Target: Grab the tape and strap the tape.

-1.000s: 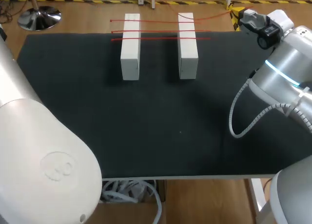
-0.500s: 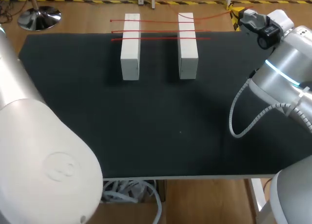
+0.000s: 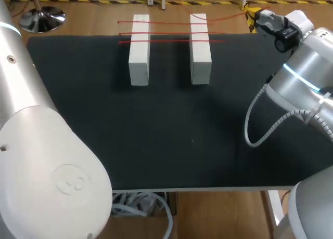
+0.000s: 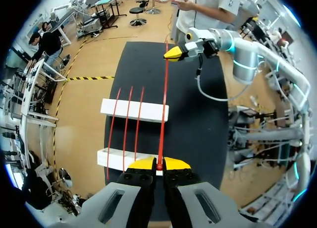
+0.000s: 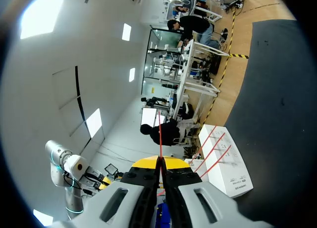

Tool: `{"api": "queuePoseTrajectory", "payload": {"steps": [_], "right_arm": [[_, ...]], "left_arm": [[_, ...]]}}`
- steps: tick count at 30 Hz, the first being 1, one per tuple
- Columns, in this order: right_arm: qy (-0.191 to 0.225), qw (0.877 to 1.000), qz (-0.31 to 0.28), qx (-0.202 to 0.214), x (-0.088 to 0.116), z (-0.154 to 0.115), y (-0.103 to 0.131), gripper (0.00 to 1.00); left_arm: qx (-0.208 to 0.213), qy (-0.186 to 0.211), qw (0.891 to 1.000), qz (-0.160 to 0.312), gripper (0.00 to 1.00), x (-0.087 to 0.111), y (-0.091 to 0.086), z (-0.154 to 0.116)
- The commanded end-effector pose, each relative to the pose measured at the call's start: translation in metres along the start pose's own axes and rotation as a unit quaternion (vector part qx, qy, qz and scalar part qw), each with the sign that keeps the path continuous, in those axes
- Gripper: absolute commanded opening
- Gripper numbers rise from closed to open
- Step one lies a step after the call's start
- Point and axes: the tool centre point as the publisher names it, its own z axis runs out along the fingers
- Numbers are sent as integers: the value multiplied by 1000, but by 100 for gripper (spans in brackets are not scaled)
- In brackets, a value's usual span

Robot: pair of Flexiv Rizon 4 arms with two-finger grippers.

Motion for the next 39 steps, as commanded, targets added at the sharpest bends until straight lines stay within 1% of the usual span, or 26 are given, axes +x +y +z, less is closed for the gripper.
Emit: {"api": "queuePoseTrajectory", "payload": {"steps": [1,34,37,39], "right_arm": [[0,1000,0,0,0,0,0,0],[0,1000,0,0,0,0,0,0],[-15,999,-12,-27,-2,2,0,0],[-24,998,-17,-54,-2,4,2,0]], "left_arm": [[-6,2,1000,0,0,-2,-2,-2],[-6,2,1000,0,0,-2,-2,-2],[-6,2,1000,0,0,-2,-2,-2],[-6,2,1000,0,0,-2,-2,-2]]}}
